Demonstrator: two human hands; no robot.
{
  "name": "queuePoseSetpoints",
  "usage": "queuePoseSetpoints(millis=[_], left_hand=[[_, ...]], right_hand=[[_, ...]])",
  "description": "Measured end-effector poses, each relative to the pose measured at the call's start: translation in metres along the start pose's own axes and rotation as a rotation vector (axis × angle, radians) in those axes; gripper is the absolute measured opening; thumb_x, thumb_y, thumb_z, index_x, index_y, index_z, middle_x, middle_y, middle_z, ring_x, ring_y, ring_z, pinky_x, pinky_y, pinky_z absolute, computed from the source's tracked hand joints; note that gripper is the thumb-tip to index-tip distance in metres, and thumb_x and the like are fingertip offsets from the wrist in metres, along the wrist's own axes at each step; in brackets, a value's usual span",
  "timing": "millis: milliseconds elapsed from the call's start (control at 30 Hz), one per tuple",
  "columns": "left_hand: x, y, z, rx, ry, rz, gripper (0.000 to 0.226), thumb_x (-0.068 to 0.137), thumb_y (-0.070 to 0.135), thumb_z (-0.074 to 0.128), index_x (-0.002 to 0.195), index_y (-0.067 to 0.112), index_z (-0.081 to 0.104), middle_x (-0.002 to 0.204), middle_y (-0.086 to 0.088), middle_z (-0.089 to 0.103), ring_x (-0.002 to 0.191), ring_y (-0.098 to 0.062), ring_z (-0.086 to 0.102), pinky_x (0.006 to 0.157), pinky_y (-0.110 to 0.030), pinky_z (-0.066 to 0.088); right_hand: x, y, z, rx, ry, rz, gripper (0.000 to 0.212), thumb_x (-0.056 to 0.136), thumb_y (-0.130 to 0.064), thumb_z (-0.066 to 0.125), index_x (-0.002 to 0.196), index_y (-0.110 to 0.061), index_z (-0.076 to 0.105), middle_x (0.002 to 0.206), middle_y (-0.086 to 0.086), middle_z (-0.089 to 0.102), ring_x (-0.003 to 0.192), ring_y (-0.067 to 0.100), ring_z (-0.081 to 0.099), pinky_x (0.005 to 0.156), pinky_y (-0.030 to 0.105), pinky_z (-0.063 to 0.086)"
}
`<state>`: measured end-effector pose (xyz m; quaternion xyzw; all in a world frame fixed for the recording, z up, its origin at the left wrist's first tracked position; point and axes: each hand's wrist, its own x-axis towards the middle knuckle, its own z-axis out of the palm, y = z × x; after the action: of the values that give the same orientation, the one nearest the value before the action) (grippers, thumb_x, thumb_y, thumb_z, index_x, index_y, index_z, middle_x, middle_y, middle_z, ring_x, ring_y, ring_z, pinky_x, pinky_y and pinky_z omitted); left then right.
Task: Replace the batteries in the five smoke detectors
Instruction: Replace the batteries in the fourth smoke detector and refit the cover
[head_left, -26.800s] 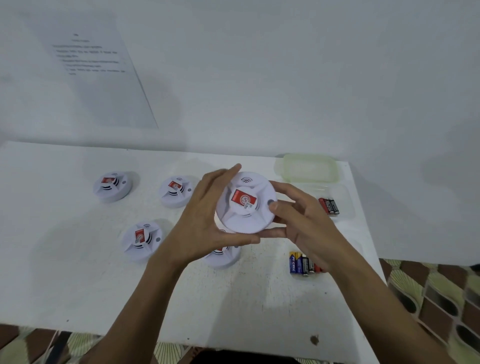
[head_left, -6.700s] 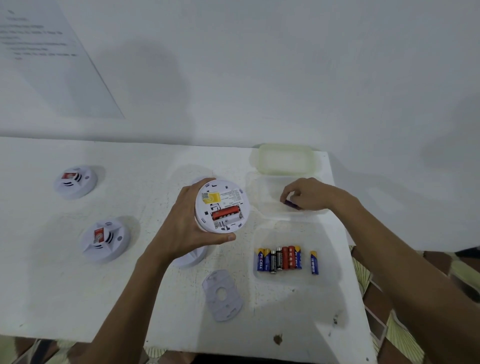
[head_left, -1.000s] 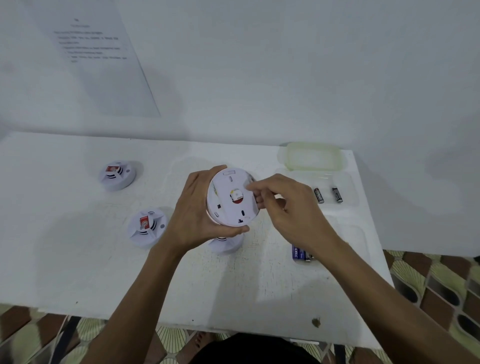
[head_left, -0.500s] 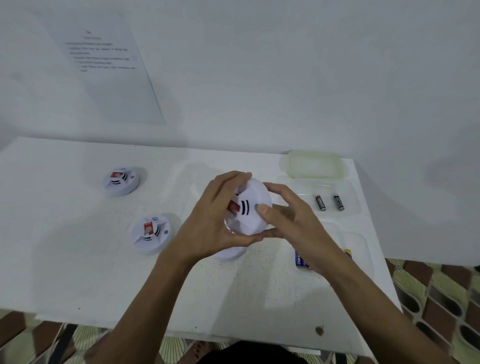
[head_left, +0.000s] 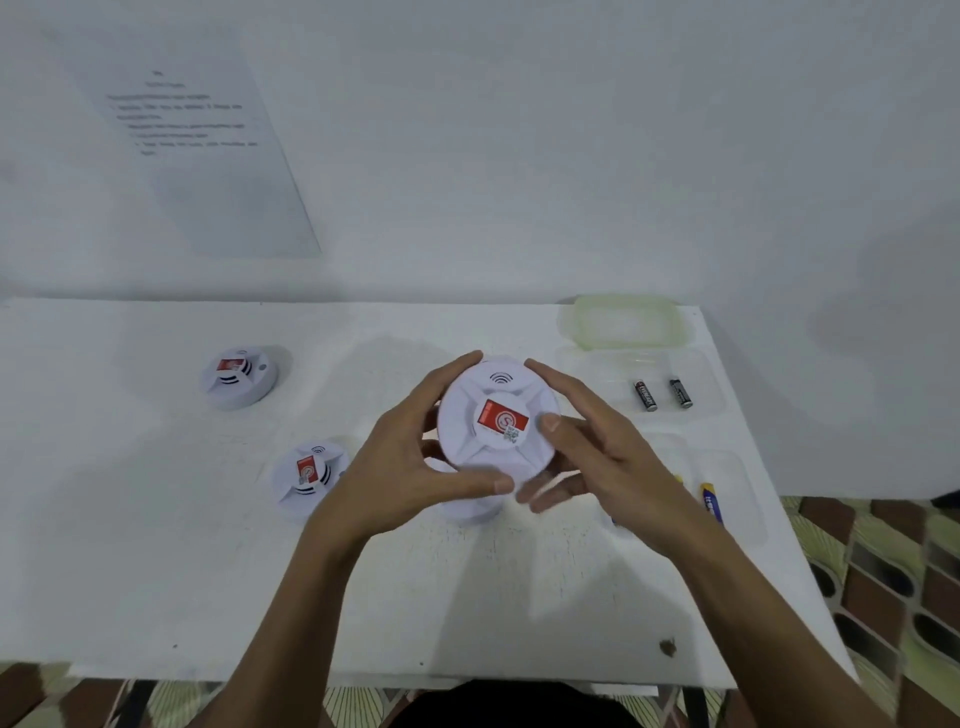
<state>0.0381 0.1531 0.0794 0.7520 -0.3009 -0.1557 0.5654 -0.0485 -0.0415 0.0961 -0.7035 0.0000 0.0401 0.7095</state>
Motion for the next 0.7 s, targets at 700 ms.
queuePoseSetpoints(millis=[700], left_hand=[[0.009, 0.002, 0.014, 0.040, -0.067, 0.026, 0.096, 0.067, 0.008, 0.085, 0.144, 0.020, 0.030, 0.139, 0.014, 0.046, 0.128, -0.015, 0.047, 0.097, -0.029, 0.048]], right_hand=[[-0.004, 0.004, -0.019, 0.025, 0.095, -0.023, 0.044, 0.100, -0.014, 0.047, 0.138, -0.035, 0.050, 0.090, 0.024, 0.067, 0.061, 0.034, 0.062, 0.060, 0.039, 0.055]])
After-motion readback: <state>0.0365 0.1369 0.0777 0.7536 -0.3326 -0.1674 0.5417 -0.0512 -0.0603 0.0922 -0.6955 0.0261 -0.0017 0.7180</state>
